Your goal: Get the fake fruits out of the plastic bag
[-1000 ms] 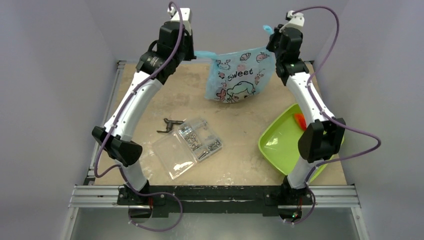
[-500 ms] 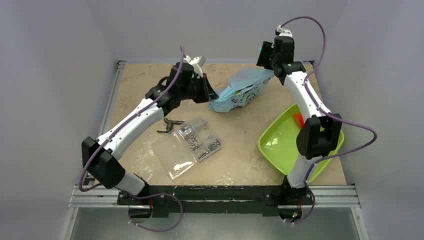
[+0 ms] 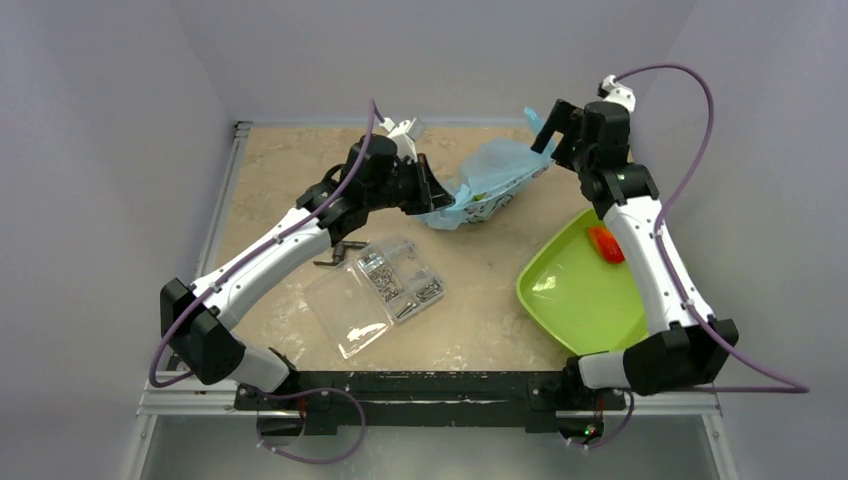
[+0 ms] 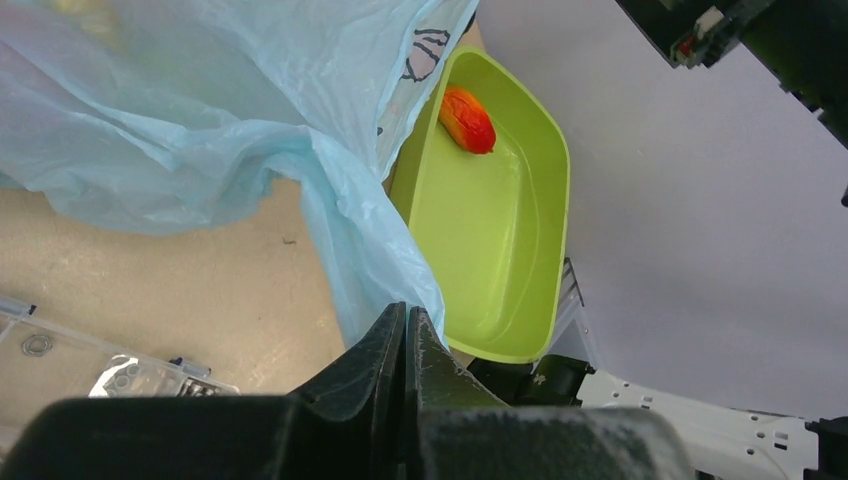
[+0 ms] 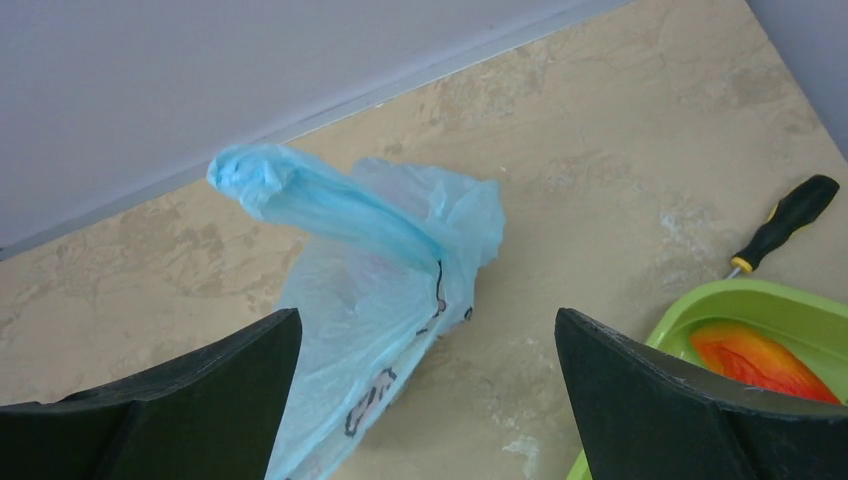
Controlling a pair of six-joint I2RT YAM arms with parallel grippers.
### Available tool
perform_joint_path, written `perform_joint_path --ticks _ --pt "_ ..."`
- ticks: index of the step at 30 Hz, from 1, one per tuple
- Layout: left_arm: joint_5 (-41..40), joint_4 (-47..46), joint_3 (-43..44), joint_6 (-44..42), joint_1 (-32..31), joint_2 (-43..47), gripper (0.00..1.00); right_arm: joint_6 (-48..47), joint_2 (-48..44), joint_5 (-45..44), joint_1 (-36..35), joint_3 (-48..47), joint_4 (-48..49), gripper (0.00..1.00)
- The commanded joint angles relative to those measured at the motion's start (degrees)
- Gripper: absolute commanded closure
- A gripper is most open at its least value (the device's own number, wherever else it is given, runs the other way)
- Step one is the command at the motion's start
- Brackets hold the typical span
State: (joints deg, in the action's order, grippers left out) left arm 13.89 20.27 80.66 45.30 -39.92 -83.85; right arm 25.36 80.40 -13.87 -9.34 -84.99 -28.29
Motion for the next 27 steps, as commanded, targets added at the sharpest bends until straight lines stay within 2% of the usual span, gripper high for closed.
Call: perform_joint_path --ticks 1,5,8,12,17,20,27 --pt "-0.4 -2.7 -1.2 0.4 -0.5 2.6 1.00 4.3 -7.3 -0.1 0.1 6.7 2.0 0.01" --pt "-1.0 -2.7 -2.1 0.5 -0.5 3.1 1.00 10.8 -12.7 8.3 0.1 15.2 7.7 0.02" --pt "-0.5 -2.9 -2.6 1.0 -0.7 2.8 1.00 15.2 -15.6 13.7 0.1 22.7 16.1 0.17" --pt "-0.4 -3.5 -3.1 1.7 -1.0 2.7 1.00 18.1 -15.5 18.1 0.1 27.5 19.7 0.32" --pt "-0.4 -3.0 -3.2 1.8 -1.6 2.5 1.00 19.7 -13.5 20.8 0.0 31.2 24.8 0.40" --pt "-0.4 -2.8 -3.3 1.8 -2.0 2.5 1.00 20.5 -12.3 21.5 -0.3 32.4 27.6 0.41" --pt "-0.5 -1.2 -2.0 1.0 -2.8 1.7 1.00 20.2 -9.6 21.6 -0.6 33.4 28.0 0.70"
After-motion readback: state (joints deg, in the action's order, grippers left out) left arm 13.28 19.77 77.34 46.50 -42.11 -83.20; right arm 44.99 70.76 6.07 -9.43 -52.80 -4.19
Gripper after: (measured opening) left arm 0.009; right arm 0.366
